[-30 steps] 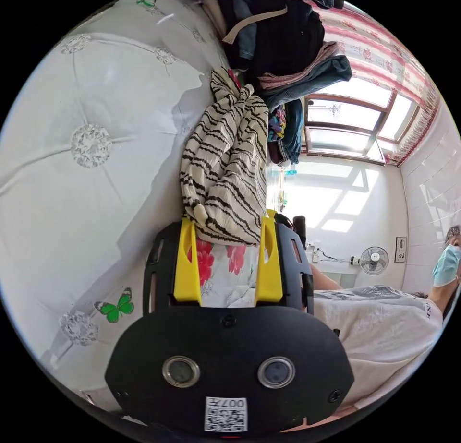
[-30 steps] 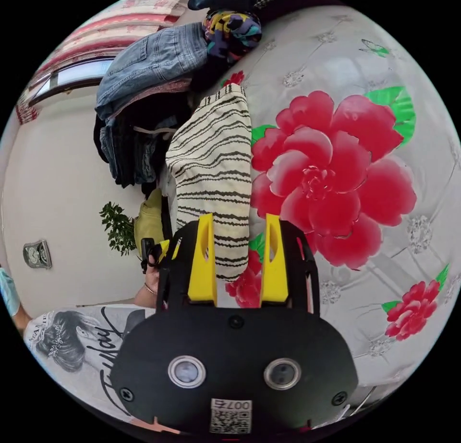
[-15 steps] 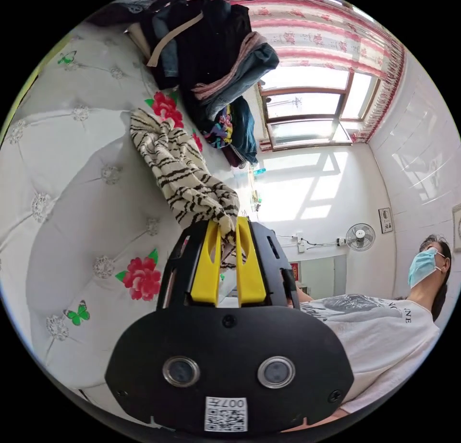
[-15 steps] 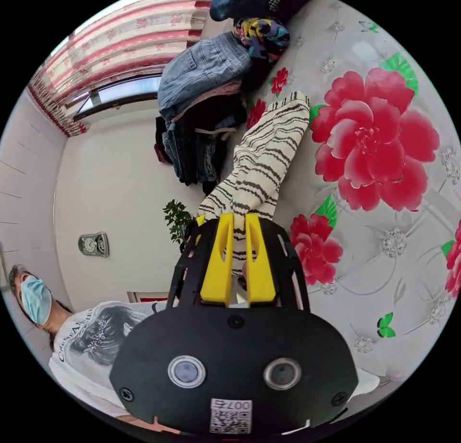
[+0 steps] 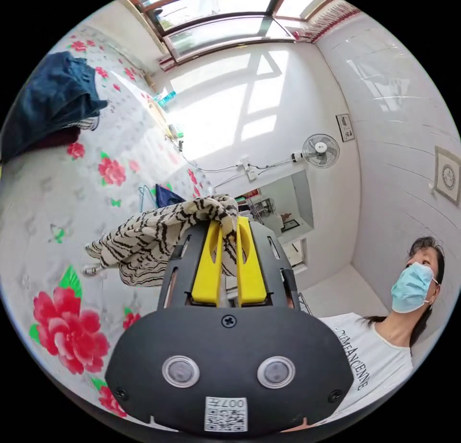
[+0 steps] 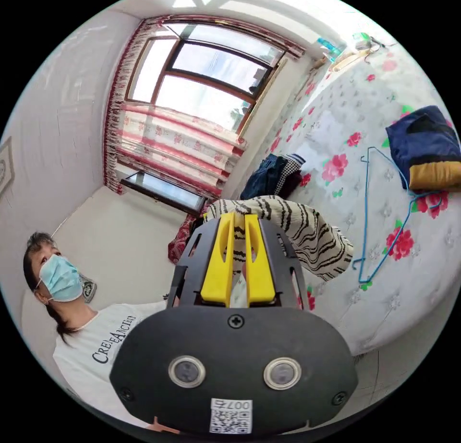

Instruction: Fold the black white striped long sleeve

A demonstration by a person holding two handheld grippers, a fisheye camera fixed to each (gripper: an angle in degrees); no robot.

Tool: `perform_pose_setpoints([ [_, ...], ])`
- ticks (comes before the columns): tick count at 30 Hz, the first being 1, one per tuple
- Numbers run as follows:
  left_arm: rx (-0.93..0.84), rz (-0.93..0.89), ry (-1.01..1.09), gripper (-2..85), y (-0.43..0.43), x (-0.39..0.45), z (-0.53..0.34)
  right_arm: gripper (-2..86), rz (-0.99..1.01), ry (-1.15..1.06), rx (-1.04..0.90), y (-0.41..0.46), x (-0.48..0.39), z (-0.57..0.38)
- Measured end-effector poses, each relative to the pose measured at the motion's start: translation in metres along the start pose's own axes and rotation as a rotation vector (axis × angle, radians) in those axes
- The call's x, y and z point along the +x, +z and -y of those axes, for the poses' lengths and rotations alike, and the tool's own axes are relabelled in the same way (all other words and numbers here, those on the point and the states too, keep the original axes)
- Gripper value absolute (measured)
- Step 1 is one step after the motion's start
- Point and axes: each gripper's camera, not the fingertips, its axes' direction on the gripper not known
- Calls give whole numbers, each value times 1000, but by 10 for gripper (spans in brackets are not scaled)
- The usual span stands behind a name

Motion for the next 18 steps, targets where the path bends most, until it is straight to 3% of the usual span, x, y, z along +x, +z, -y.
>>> perform_pose_setpoints([
  [5, -95, -161, 104, 50, 146, 52, 103, 26, -154, -170, 301, -92, -59, 31],
  [7, -116, -141, 111, 63, 185, 57, 121, 31, -241, -186, 376, -103, -63, 35],
  [10, -133, 19, 146, 84, 210, 43, 111, 41, -409, -23, 469, -104, -20, 41],
  [14, -241, 238, 110, 101, 162, -18, 25, 51, -691, 235, 335, -62, 78, 30],
  [15, -267, 320, 94, 108, 131, -31, -14, 53, -814, 249, 281, -39, 93, 17],
  [18, -283, 636, 4, 115, 29, -41, -131, 57, -902, 211, 45, 39, 113, -18],
])
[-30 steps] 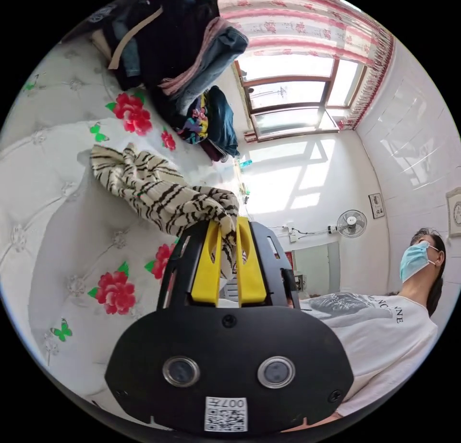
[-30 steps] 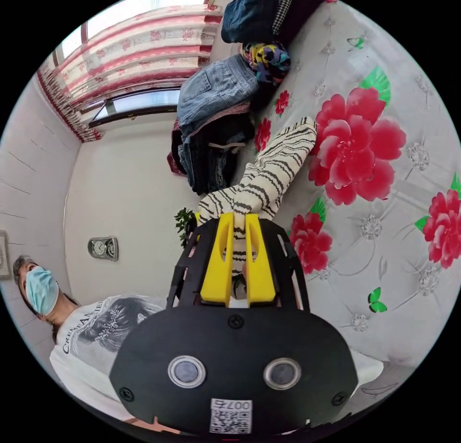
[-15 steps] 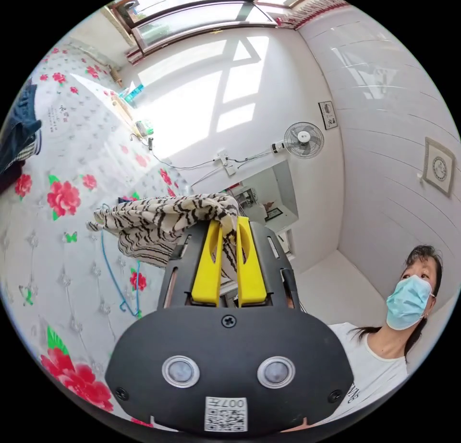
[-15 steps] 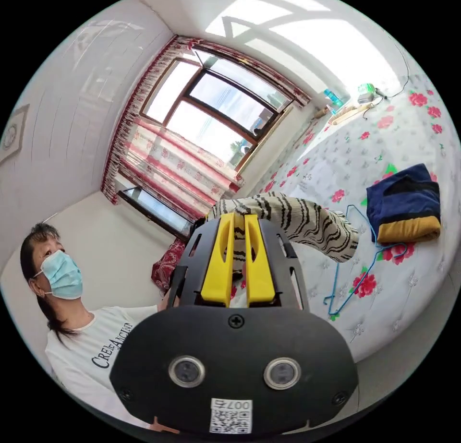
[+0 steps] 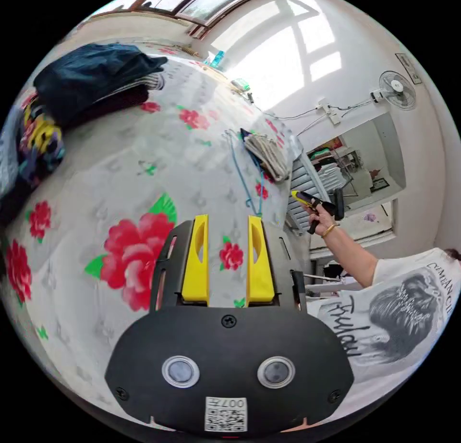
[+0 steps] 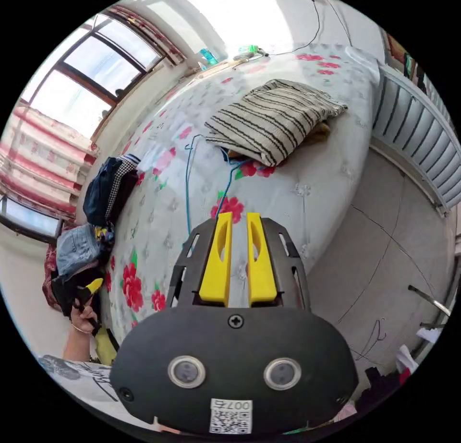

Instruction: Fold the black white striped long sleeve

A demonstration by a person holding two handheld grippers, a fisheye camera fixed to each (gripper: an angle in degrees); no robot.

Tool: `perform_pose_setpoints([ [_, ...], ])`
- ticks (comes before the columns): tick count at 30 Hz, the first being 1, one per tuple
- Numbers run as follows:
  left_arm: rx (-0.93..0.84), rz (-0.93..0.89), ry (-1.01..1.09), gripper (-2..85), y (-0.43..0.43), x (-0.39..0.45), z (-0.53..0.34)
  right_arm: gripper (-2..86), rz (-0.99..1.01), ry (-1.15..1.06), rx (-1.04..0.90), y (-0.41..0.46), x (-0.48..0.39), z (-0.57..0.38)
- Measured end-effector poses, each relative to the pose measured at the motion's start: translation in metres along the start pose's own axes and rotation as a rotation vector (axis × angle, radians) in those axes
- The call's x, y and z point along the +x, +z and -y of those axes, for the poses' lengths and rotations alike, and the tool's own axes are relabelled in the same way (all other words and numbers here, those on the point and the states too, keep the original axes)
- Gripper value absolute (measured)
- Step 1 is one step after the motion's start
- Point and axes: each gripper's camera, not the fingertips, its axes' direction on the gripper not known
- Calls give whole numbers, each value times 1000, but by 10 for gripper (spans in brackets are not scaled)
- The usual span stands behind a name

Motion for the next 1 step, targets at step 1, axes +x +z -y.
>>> perform_pose_setpoints([
  [1, -2, 60, -38, 115, -13, -9, -30, 58, 2, -36, -38, 12, -13, -10],
])
